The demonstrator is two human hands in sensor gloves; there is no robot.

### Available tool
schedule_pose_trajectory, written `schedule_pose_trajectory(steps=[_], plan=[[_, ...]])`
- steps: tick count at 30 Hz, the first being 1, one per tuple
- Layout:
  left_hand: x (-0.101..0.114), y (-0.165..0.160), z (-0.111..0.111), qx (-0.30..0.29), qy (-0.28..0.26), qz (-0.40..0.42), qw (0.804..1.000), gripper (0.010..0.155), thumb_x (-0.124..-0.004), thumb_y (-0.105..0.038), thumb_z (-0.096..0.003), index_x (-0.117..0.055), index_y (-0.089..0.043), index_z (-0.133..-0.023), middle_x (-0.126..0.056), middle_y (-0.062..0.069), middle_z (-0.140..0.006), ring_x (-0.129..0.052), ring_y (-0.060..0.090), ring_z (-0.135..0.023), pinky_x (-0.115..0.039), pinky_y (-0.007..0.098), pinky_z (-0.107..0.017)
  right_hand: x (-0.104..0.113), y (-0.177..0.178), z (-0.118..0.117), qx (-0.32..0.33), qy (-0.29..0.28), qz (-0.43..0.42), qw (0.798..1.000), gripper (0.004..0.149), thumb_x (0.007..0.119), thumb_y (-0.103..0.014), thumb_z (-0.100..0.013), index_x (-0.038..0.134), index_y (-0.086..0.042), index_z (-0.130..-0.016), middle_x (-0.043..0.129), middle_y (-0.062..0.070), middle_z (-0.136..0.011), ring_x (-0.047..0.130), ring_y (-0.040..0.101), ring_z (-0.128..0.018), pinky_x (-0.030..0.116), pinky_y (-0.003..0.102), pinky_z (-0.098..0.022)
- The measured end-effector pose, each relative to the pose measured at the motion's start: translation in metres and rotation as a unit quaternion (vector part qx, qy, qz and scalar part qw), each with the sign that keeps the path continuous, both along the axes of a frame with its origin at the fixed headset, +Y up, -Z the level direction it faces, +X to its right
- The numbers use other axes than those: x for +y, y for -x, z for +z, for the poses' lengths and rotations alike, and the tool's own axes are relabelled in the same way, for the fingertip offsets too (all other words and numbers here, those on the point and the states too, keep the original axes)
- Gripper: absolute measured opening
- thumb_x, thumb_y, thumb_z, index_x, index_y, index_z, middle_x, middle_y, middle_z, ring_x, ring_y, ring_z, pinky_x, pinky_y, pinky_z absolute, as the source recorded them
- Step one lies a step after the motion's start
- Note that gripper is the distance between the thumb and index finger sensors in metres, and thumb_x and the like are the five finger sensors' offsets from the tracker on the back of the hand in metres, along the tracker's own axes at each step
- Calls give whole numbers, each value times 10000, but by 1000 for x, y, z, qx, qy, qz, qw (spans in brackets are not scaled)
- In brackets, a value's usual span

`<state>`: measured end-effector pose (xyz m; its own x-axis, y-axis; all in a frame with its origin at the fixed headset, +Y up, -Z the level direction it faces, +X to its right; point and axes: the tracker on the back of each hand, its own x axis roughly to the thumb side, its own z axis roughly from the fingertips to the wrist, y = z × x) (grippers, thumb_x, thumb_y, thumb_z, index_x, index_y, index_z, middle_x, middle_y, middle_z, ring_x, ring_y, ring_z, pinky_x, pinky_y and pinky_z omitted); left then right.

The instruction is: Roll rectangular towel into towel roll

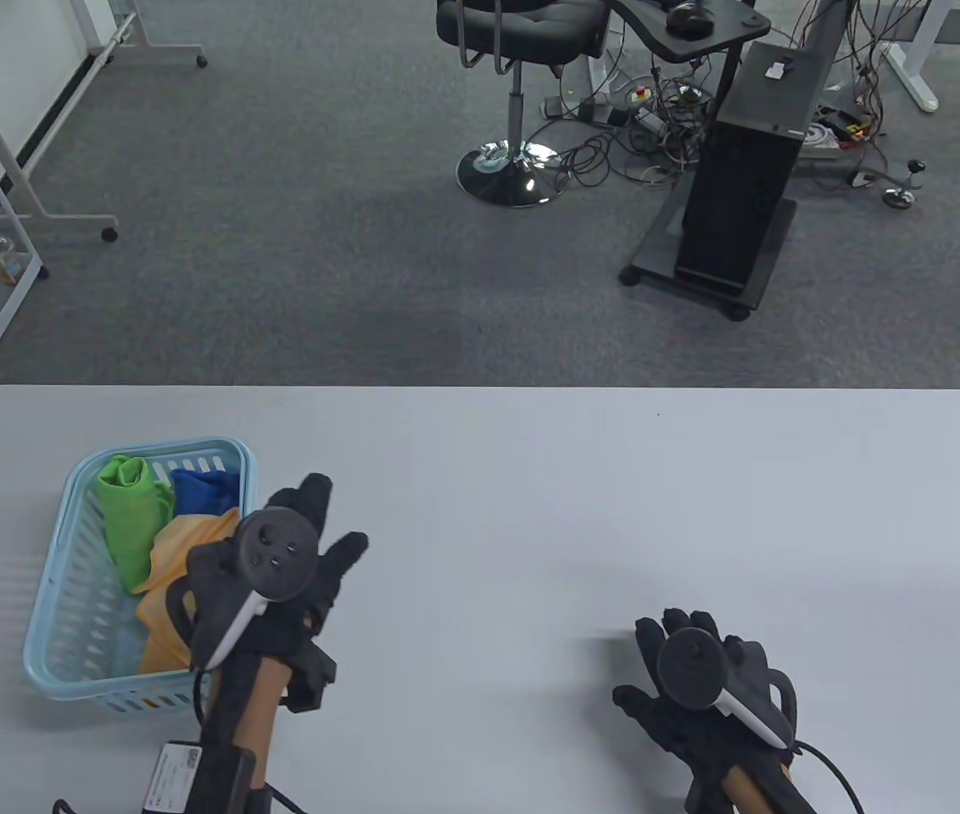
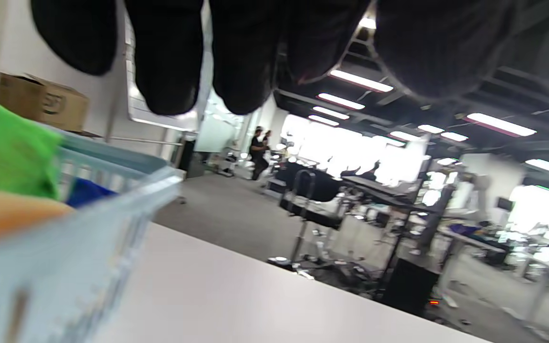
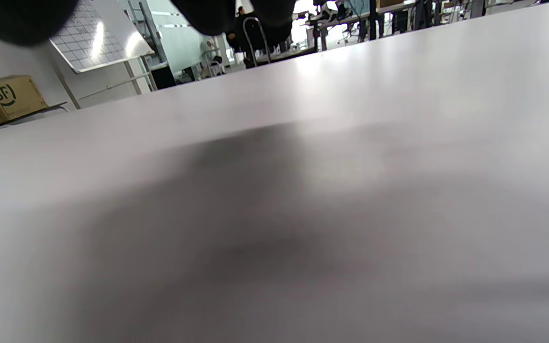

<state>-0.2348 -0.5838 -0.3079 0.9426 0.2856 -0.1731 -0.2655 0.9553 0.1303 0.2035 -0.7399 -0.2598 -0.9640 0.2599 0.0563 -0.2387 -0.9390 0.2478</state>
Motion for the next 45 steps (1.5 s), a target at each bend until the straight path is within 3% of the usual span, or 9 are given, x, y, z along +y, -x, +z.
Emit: schedule_pose_trajectory(steps=[5,11,21,25,27,30,36,41,45], plan=[[2,53,-28,64,47,-18,997,722,-836,-522,-351,-716,-358,-1044,-879,107,-1024,-886,401,-925,-665,646,-642,-2,0,-1,0,6,7,1000,900,674,-601,-315,404,-171,-1058,268,159,-1068,233,420,-997,239,693,-673],[-26,93,-56,108,148,-26,983,732,-909,-457,-324,-728,-358,-1027,-873,74,-1031,-886,355,-943,-682,619,-657,-5,-1,-2,-1,17,19,1000,899,673,-602,-316,406,-170,-1058,270,163,-1067,236,424,-995,242,692,-673],[-87,108,-85,136,288,-51,946,933,-926,-502,-284,-539,-271,-1101,-706,126,-1116,-735,392,-1034,-583,652,-703,-5,-4,-4,-9,30,27,999,898,672,-601,-317,405,-170,-1059,265,169,-1066,230,429,-994,241,690,-675],[-99,108,-91,138,310,-46,940,1096,-959,-506,-255,-378,-165,-1120,-777,185,-1034,-842,411,-933,-586,652,-699,-5,-5,-5,-11,33,27,999,898,672,-601,-317,407,-169,-1060,263,172,-1066,236,430,-994,242,690,-676],[-102,106,-94,148,326,-72,931,1025,-958,-474,-276,-449,-131,-1097,-890,138,-926,-937,365,-834,-625,644,-679,-5,-6,-6,-12,34,26,999,886,668,-599,-329,410,-169,-1059,268,173,-1066,248,431,-995,243,691,-674],[-105,103,-94,166,331,-90,925,756,-937,-397,-329,-677,-132,-987,-1014,46,-703,-1037,276,-639,-703,612,-630,-3,-8,-7,-17,33,20,999,895,671,-601,-318,412,-169,-1059,269,174,-1066,251,429,-996,244,691,-676],[-72,97,-84,196,333,-84,918,532,-902,-356,-374,-843,-245,-891,-1005,80,-704,-1004,310,-647,-672,636,-641,0,-6,-6,-13,29,11,999,892,672,-599,-319,419,-168,-1058,276,173,-1065,261,429,-997,245,690,-676],[3,79,-65,206,177,-63,960,492,-870,-370,-396,-867,-275,-879,-972,80,-707,-955,333,-691,-642,640,-650,2,-1,-4,-2,29,8,1000,882,670,-596,-329,416,-172,-1060,270,171,-1068,255,426,-1000,241,689,-679],[53,52,-41,160,69,-38,984,496,-859,-441,-385,-908,-214,-823,-1028,58,-561,-1017,307,-629,-701,607,-615,4,1,-4,2,23,8,1000,882,669,-597,-329,418,-172,-1059,270,170,-1068,258,426,-1000,243,689,-680]])
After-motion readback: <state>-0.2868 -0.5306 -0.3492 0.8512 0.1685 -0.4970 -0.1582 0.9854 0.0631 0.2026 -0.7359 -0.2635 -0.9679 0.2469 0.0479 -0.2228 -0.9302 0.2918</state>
